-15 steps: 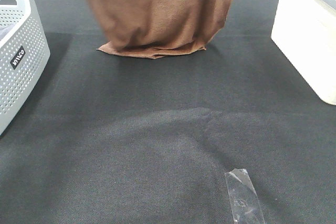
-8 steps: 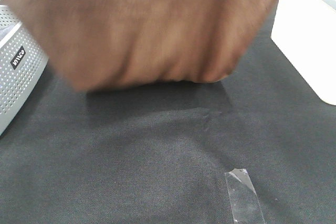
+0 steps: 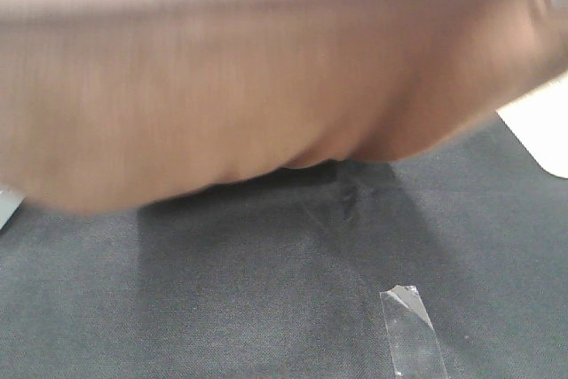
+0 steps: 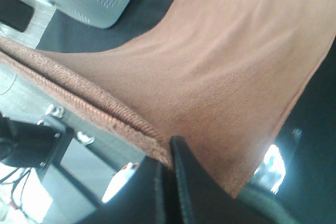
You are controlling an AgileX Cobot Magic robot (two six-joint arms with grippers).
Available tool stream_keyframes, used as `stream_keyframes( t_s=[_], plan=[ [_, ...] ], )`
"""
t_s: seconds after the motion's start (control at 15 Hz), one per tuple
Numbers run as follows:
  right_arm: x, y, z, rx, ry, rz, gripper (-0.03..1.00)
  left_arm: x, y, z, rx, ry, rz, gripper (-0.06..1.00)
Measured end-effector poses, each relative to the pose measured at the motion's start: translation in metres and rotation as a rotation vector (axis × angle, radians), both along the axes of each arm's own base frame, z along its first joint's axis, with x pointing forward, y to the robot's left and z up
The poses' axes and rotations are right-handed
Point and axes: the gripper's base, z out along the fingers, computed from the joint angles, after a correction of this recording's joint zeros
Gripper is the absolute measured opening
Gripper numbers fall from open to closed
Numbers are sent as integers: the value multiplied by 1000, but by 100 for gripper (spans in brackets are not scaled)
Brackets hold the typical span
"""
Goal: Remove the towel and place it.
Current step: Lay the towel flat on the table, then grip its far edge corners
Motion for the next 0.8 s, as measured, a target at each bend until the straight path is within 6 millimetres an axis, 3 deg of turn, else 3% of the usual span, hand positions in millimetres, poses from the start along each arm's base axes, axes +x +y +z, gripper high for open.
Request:
stream_keyframes(
  t_s=[0.13, 0.33, 0.6, 0.8],
  plan=[
    [-14, -3, -15, 13, 39, -9, 0, -13, 1, -20, -31, 56, -8, 0],
    [-20, -5, -41, -10, 121, -17, 0, -17, -2, -49, -49, 169, -17, 0],
    [-10, -3, -88, -89, 295, -15, 0, -4, -8, -88, -3, 330, -41, 0],
    [9, 2, -127, -168, 460, 5, 0, 20, -14, -116, 61, 466, -81, 0]
  ],
)
